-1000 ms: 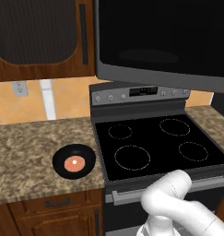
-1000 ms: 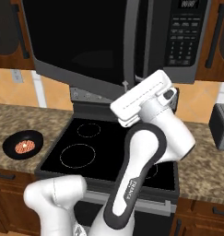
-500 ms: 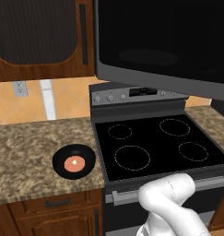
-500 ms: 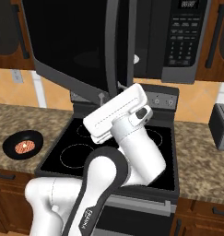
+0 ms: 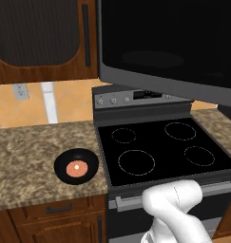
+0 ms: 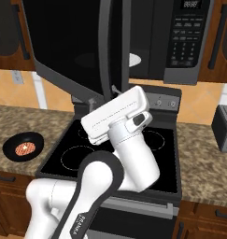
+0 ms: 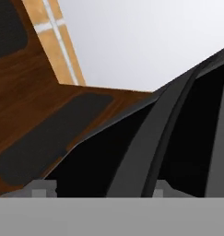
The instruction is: Open the microwave, place the bowl with waffle inside the microwave, then close the microwave door and turn it on.
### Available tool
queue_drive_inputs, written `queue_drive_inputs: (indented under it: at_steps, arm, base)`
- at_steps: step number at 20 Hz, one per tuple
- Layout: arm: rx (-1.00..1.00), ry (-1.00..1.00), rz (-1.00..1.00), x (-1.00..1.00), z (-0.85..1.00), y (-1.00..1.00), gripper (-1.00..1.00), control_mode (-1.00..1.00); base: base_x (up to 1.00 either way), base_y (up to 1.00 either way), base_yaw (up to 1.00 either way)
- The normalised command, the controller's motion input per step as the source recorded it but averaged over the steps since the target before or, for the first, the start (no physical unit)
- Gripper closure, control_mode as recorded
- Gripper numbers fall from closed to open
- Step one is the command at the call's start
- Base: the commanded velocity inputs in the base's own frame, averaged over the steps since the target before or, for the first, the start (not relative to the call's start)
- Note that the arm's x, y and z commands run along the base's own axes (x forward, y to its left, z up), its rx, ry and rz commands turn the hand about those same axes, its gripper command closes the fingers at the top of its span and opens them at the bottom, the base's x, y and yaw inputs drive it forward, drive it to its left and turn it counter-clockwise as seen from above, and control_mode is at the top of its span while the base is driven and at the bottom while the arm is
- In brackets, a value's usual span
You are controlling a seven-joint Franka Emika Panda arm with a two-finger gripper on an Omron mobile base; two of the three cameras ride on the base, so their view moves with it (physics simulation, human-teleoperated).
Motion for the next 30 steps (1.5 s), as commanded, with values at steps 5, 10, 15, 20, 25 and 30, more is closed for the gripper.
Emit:
queue_drive_inputs:
  at_steps: [5, 10, 15, 20, 25, 30]
  arm:
    - [-0.01, -0.15, -0.08, -1.0, 0.21, -1.0, -1.0, -1.0]
    - [0.0, 0.0, -0.38, -0.12, 0.23, -1.0, -1.0, -1.0]
    - [0.02, 0.0, -0.31, 0.09, 0.04, -1.0, -1.0, -1.0]
    - [0.02, 0.0, -0.22, 0.0, 0.04, -1.0, -1.0, -1.0]
    - [0.04, -0.01, -0.2, 0.0, 0.01, -1.0, -1.0, -1.0]
    - [0.04, -0.03, -0.19, 0.0, 0.0, -1.0, -1.0, -1.0]
  base:
    - [0.0, 0.0, 0.0]
    - [0.0, 0.0, 0.0]
    - [0.0, 0.0, 0.0]
    - [0.0, 0.0, 0.0]
    - [0.0, 0.0, 0.0]
    - [0.0, 0.0, 0.0]
